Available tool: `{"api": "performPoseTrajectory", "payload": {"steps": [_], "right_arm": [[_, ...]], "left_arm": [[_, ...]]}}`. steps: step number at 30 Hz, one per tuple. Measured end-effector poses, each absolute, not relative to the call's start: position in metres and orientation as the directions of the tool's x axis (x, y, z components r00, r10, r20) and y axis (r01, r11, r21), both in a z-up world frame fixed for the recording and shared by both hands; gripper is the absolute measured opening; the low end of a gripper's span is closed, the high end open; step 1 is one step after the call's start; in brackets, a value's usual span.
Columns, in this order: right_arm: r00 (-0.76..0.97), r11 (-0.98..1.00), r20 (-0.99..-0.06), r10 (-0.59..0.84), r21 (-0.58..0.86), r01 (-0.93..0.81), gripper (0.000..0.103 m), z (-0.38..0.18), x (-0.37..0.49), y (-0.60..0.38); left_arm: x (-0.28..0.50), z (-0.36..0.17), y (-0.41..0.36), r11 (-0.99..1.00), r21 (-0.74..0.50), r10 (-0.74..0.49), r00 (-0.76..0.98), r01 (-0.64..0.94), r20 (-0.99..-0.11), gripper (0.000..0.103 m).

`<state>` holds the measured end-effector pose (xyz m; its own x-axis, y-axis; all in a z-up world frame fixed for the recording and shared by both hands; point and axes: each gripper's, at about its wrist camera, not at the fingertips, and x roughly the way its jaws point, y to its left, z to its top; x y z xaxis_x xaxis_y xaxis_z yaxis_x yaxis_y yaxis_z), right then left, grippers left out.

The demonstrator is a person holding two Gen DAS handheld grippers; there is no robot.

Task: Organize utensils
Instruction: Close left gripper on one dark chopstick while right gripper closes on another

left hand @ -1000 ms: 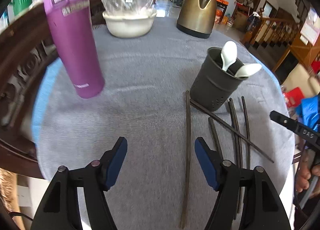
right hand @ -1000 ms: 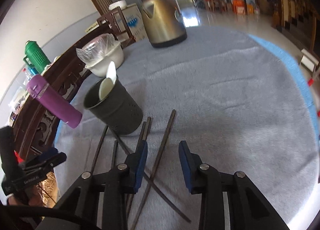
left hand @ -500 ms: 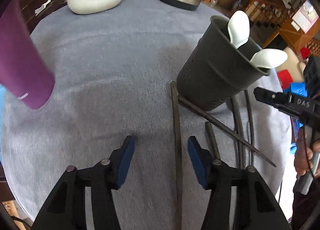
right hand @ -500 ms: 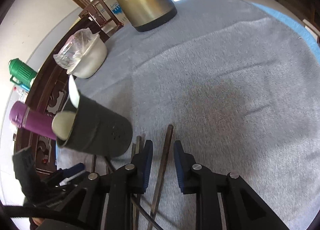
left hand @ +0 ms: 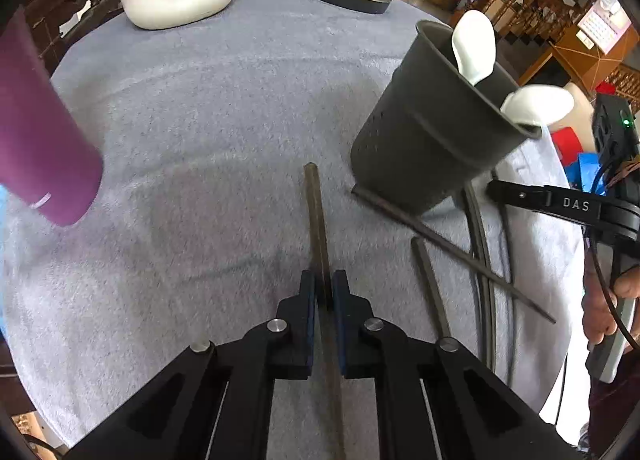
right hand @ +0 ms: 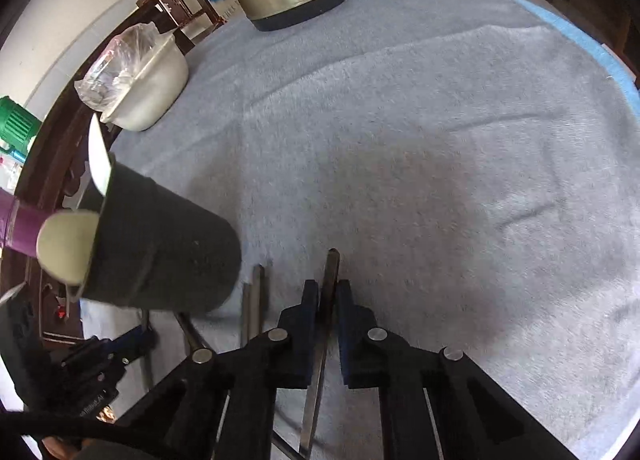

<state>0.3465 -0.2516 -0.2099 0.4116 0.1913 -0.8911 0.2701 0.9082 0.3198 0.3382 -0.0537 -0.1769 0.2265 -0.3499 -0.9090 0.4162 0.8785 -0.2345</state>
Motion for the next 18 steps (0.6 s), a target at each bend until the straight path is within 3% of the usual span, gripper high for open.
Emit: {"api": "performPoseTrajectory", "payload": {"steps": [8,10,11,12,16,17,18], "right_arm": [[0.416,0.921,-0.897,0.153,0.282,0.268,0.009,-0.201,0.321,-0.269],[0.404,0.925,-0.903,0.149,0.272,0.266,0.009,-0.200,0.324,-0.268],[0.397,0.929,-0.907,0.142,0.260,0.262,0.009,-0.200,0.326,-0.265],[0.393,0.931,-0.910,0.135,0.252,0.263,0.010,-0.200,0.329,-0.264],[0.378,0.939,-0.916,0.130,0.236,0.250,0.010,-0.206,0.340,-0.260],[0.382,0.943,-0.915,0.127,0.231,0.240,0.009,-0.207,0.342,-0.258],[0.386,0.945,-0.913,0.128,0.231,0.232,0.009,-0.207,0.342,-0.258]], "left_arm": [[0.324,-0.181,-0.035,0.889,-0.253,-0.343,0.189,0.382,-0.920,0.010],[0.338,-0.179,-0.036,0.897,-0.257,-0.342,0.194,0.361,-0.920,0.025],[0.344,-0.178,-0.036,0.901,-0.255,-0.339,0.202,0.350,-0.919,0.042],[0.350,-0.177,-0.037,0.904,-0.255,-0.340,0.214,0.344,-0.916,0.049],[0.364,-0.178,-0.047,0.902,-0.240,-0.334,0.226,0.359,-0.915,0.049],[0.364,-0.176,-0.052,0.891,-0.230,-0.340,0.242,0.391,-0.908,0.044],[0.362,-0.176,-0.056,0.882,-0.231,-0.350,0.241,0.411,-0.905,0.025]]}}
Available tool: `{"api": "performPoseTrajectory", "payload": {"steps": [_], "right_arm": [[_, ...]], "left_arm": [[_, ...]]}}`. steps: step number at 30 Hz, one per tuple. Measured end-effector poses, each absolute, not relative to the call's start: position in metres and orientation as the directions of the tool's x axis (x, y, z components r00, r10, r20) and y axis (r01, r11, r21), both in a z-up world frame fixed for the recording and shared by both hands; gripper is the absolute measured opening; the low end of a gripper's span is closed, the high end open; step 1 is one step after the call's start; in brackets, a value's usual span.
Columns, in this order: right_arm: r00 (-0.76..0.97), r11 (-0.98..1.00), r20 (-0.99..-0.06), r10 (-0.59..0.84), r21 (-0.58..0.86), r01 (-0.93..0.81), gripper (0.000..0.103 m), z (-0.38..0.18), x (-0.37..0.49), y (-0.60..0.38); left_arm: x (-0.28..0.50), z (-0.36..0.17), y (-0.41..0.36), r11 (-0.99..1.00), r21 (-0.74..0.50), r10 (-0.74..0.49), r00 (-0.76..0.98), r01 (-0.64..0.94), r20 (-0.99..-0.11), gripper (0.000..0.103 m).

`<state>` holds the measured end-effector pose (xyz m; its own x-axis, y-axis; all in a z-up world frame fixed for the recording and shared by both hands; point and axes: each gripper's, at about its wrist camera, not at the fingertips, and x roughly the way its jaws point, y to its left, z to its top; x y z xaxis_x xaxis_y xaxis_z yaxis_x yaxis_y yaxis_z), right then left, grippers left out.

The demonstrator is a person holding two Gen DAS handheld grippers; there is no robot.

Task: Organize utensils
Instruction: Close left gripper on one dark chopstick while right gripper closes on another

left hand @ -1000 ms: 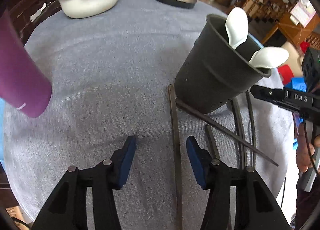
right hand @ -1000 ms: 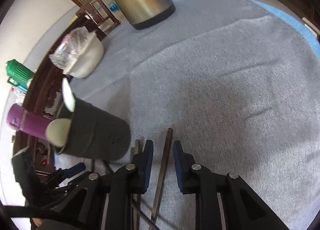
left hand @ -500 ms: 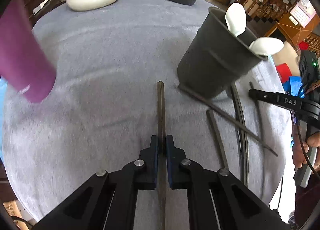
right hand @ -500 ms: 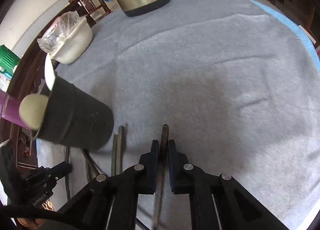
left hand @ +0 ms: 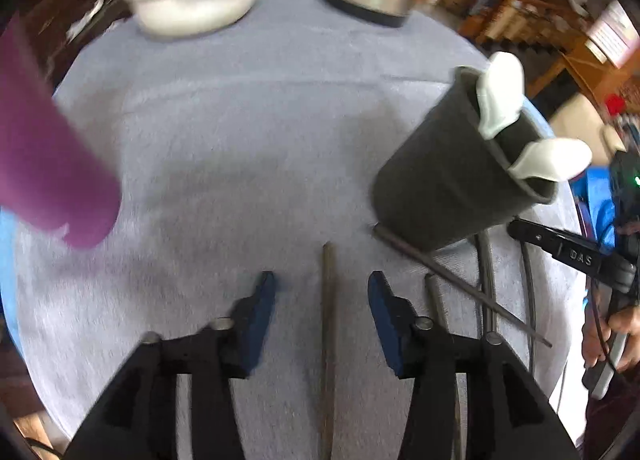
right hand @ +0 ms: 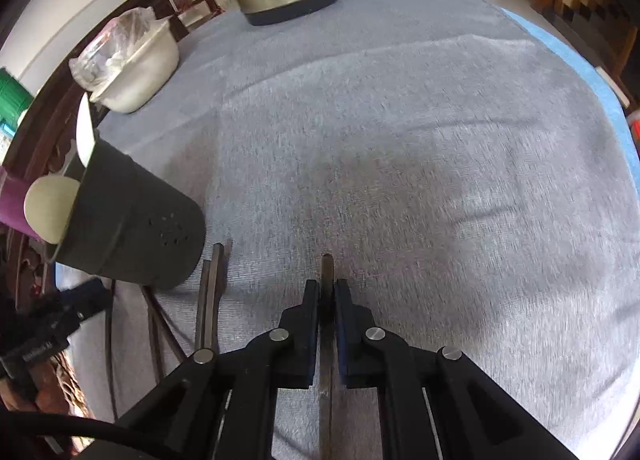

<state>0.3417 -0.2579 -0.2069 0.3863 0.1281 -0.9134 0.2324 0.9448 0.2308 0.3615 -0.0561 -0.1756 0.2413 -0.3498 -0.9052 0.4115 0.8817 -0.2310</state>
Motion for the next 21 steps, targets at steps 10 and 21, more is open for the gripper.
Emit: {"api": "performPoseTrajectory", "payload": {"steps": [10,21], "right_arm": [[0.552,0.945,-0.812,0.189,0.302,0.122,0.006,-0.145,0.305,-0.256],[0.763,0.930,-0.598,0.246,0.368,-0.012,0.006,-0.056,0.259,-0.250]], "left_arm": [[0.359,-0.155,-0.058,0.863,-0.222,-0.385,0.308,0.453,-0.870,0.003],[0.305,-0.051,-0.028,0.826,-0.210,-0.496,0.498,0.523,-0.711,0.002]]}}
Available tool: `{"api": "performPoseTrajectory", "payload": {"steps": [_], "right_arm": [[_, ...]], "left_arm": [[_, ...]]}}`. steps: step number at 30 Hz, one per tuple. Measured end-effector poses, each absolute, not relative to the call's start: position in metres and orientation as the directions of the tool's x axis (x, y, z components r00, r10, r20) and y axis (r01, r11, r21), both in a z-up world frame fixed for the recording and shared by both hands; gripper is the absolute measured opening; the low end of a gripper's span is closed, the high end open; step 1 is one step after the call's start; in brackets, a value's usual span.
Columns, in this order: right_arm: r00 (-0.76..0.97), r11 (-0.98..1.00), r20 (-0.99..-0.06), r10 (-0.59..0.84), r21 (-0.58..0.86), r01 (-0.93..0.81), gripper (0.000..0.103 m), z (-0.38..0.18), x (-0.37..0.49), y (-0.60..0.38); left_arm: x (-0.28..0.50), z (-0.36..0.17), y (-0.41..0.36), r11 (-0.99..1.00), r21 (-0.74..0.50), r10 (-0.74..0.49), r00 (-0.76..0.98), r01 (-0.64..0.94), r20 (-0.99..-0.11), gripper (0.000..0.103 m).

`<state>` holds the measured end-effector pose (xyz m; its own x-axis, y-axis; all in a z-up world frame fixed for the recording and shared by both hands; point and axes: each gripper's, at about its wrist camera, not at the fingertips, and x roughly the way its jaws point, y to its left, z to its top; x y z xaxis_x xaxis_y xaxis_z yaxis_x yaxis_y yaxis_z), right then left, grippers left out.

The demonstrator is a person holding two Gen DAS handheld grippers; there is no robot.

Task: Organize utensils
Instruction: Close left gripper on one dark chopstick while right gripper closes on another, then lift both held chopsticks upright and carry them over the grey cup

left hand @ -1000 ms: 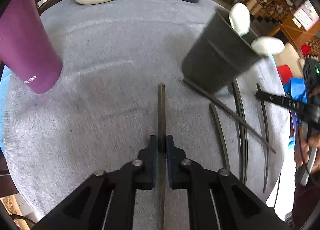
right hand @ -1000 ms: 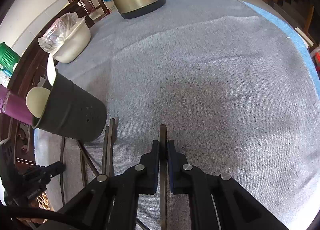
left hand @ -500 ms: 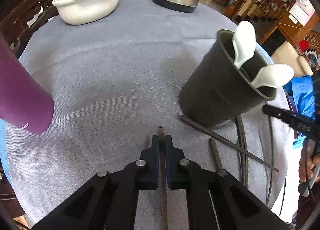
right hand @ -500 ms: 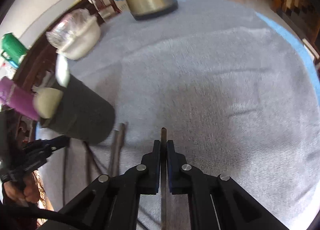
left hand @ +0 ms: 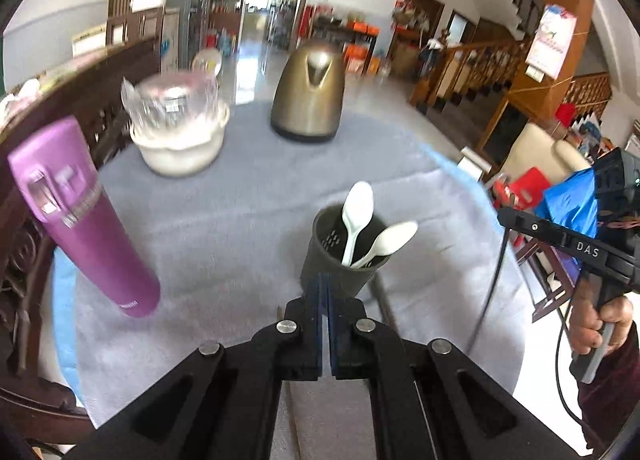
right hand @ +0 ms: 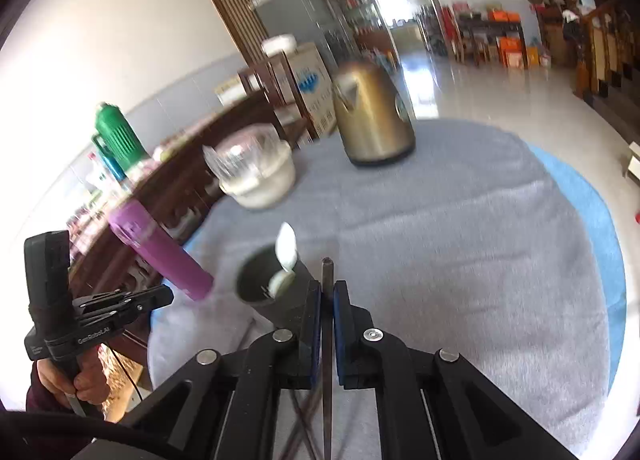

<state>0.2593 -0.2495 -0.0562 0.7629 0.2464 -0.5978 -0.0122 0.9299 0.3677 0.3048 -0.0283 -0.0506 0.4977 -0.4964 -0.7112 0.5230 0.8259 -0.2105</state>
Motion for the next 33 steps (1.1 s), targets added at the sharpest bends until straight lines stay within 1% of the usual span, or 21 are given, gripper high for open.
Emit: {"api": "performPoseTrajectory", "payload": {"steps": [2,4,5,6,8,10,12,15,20,21,22,23,25,28,33], "right_arm": [[0.783,0.928,-0.568,0.251,0.372,-0.028,0.006,-0.046,0.253,-0.248],[0.792,0.930,-0.558,0.248,0.367,-0.033,0.006,-0.040,0.247,-0.245],[0.796,0.929,-0.552,0.248,0.368,-0.035,0.006,-0.039,0.245,-0.245],[0.798,0.927,-0.549,0.251,0.372,-0.035,0.006,-0.038,0.243,-0.244],[0.799,0.923,-0.546,0.252,0.383,-0.029,0.006,-0.042,0.242,-0.245],[0.805,0.917,-0.535,0.256,0.397,-0.027,0.006,-0.044,0.240,-0.246],[0.808,0.914,-0.529,0.259,0.406,-0.027,0.006,-0.044,0.238,-0.247],[0.813,0.910,-0.516,0.269,0.413,-0.038,0.006,-0.044,0.235,-0.247],[0.813,0.910,-0.517,0.265,0.414,-0.034,0.006,-0.045,0.231,-0.251],[0.814,0.909,-0.516,0.265,0.415,-0.033,0.006,-0.045,0.230,-0.252],[0.815,0.908,-0.514,0.267,0.417,-0.034,0.006,-0.045,0.230,-0.253],[0.817,0.908,-0.511,0.267,0.417,-0.036,0.006,-0.045,0.229,-0.253],[0.822,0.908,-0.499,0.275,0.416,-0.051,0.006,-0.042,0.227,-0.252],[0.833,0.912,-0.478,0.278,0.403,-0.074,0.006,-0.035,0.225,-0.249],[0.863,0.924,-0.428,0.269,0.367,-0.106,0.006,-0.012,0.220,-0.242]], "left_arm": [[0.310,-0.049,-0.025,0.830,-0.208,-0.490,0.499,0.517,-0.715,0.002],[0.321,-0.060,-0.021,0.841,-0.229,-0.474,0.462,0.491,-0.749,0.004],[0.322,-0.069,-0.021,0.832,-0.247,-0.479,0.419,0.496,-0.772,0.008],[0.321,-0.076,-0.022,0.838,-0.253,-0.465,0.389,0.483,-0.795,0.018],[0.331,-0.103,-0.025,0.863,-0.251,-0.416,0.334,0.439,-0.846,0.029],[0.339,-0.125,-0.033,0.857,-0.254,-0.405,0.282,0.447,-0.870,0.030],[0.343,-0.135,-0.041,0.867,-0.225,-0.371,0.275,0.444,-0.887,0.030],[0.352,-0.147,-0.055,0.862,-0.206,-0.353,0.257,0.463,-0.900,0.030],[0.362,-0.173,-0.070,0.865,-0.190,-0.301,0.178,0.464,-0.937,0.029],[0.362,-0.173,-0.071,0.866,-0.189,-0.304,0.187,0.464,-0.934,0.027],[0.363,-0.173,-0.070,0.867,-0.194,-0.307,0.184,0.460,-0.934,0.021],[0.364,-0.175,-0.068,0.868,-0.203,-0.311,0.177,0.454,-0.934,0.006],[0.365,-0.176,-0.062,0.868,-0.221,-0.324,0.170,0.444,-0.931,0.006],[0.360,-0.165,-0.056,0.871,-0.207,-0.330,0.218,0.445,-0.919,0.005],[0.341,-0.107,-0.042,0.856,-0.221,-0.404,0.338,0.468,-0.850,0.005]]}}
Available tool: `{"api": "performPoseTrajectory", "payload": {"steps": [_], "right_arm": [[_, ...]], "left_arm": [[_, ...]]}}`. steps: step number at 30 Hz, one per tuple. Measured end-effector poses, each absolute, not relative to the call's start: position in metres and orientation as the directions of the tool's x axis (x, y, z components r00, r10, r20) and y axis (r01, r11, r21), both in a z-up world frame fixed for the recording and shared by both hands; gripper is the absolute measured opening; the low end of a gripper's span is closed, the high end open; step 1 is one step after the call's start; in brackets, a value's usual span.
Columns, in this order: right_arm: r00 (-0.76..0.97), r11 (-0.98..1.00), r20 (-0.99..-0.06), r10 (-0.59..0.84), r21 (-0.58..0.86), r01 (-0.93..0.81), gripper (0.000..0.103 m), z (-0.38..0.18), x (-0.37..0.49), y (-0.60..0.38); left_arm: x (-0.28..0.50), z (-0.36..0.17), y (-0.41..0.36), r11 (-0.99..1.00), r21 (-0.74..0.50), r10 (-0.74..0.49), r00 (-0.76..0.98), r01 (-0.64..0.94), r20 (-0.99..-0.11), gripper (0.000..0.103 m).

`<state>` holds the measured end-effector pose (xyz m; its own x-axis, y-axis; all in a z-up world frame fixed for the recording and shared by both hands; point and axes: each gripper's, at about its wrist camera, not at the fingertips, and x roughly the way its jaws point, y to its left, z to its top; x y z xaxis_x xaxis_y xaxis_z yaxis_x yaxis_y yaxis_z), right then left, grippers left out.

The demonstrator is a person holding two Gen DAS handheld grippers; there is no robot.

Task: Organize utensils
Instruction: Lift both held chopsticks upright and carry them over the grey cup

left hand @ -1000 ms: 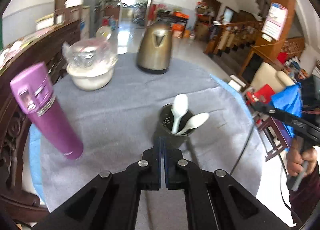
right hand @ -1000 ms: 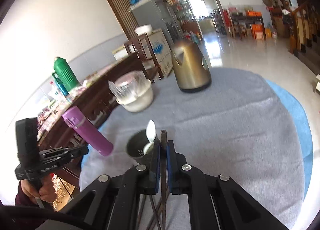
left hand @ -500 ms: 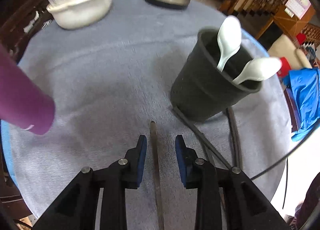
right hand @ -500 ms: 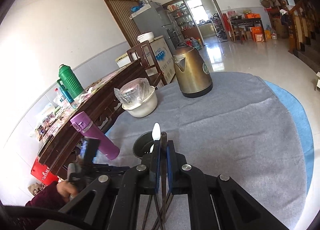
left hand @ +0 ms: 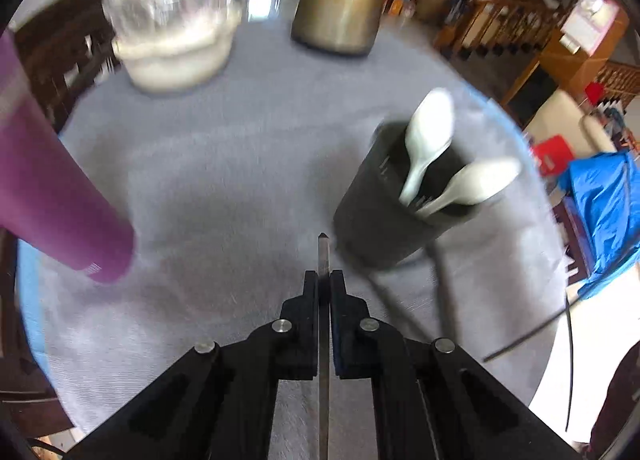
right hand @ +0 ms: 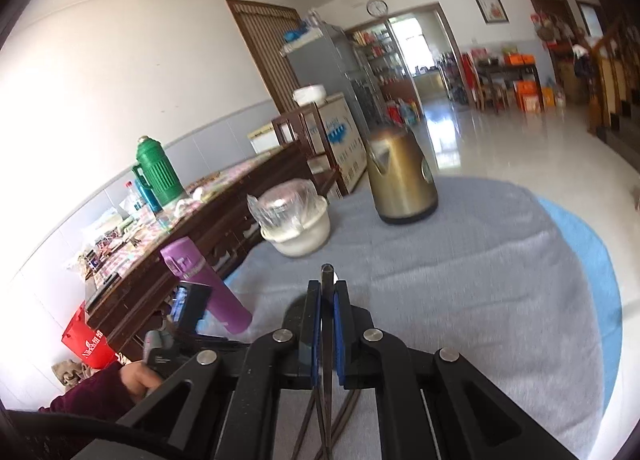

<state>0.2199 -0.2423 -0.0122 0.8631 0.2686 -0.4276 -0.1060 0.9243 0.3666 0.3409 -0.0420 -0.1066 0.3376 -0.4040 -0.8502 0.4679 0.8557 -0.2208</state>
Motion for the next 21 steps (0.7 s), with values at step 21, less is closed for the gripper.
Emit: {"api": "performPoseTrajectory", "payload": {"steps": [21], "right_arm": [[0.985,0.931,-0.119,0.125,0.357,-0.075,0.006,0.053,0.259,-0.211]], "left_arm": [[0.307,0.107,-0.018,0.807,-0.246,-0.588,0.689,0.537,-0.424,0.005]]}}
